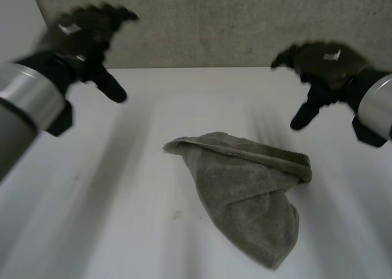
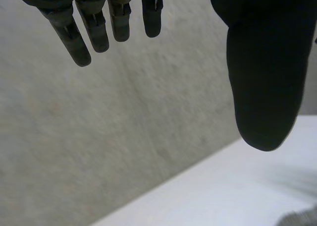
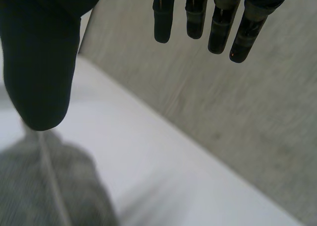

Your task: Fold the towel.

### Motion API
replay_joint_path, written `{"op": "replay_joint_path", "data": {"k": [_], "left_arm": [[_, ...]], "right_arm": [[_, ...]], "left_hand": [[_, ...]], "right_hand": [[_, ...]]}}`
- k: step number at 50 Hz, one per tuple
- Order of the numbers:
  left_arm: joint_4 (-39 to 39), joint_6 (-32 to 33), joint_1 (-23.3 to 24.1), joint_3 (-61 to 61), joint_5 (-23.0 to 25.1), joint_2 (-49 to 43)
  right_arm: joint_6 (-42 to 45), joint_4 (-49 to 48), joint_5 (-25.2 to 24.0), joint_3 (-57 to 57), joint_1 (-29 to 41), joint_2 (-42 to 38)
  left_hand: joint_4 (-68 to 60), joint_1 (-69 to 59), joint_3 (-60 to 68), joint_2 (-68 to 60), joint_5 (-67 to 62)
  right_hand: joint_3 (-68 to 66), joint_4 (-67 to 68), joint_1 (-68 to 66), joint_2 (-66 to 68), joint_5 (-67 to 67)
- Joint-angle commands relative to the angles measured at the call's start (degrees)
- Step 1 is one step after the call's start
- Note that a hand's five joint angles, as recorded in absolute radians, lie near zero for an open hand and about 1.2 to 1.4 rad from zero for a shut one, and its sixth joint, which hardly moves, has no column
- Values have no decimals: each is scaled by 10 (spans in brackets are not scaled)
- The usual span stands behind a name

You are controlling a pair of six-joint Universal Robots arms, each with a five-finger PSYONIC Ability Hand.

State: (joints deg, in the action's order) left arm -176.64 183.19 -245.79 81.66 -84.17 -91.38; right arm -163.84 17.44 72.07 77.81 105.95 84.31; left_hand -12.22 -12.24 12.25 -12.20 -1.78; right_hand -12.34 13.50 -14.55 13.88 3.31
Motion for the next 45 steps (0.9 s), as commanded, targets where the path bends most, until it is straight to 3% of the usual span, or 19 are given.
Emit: {"op": "replay_joint_path", "data": {"k": [1,7,12,17,22,35,45], "left_arm": [[-44,1,9,-51,51,-189],[-107,4,10,-80,71,-295],[-228,30,10,-119,91,-413],[-244,35,10,-145,112,-469],[-245,35,10,-156,143,-499],[-237,35,22,-145,151,-494],[-243,36,30,-174,149,-525]], "right_arm": [[52,-24,22,65,-15,-64],[54,-115,19,131,-45,-94],[53,-252,15,197,-51,-134],[54,-301,17,218,-51,-165],[54,-308,21,219,-51,-192],[54,-312,21,219,-53,-199],[54,-323,21,222,-54,-206]], "left_hand": [[-27,-27,27,-27,-31],[-30,-30,30,-31,-35],[-134,-134,134,-135,-139],[-138,-138,138,-138,-142],[-138,-138,138,-138,-143],[-138,-138,138,-138,-143],[-325,-325,325,-325,-329]], "right_hand": [[-30,18,-7,14,20],[-45,33,-23,29,35],[-132,120,-110,116,122],[-157,146,-135,142,148],[-161,149,-139,145,151],[-164,152,-142,149,154],[-268,257,-246,253,259]]}}
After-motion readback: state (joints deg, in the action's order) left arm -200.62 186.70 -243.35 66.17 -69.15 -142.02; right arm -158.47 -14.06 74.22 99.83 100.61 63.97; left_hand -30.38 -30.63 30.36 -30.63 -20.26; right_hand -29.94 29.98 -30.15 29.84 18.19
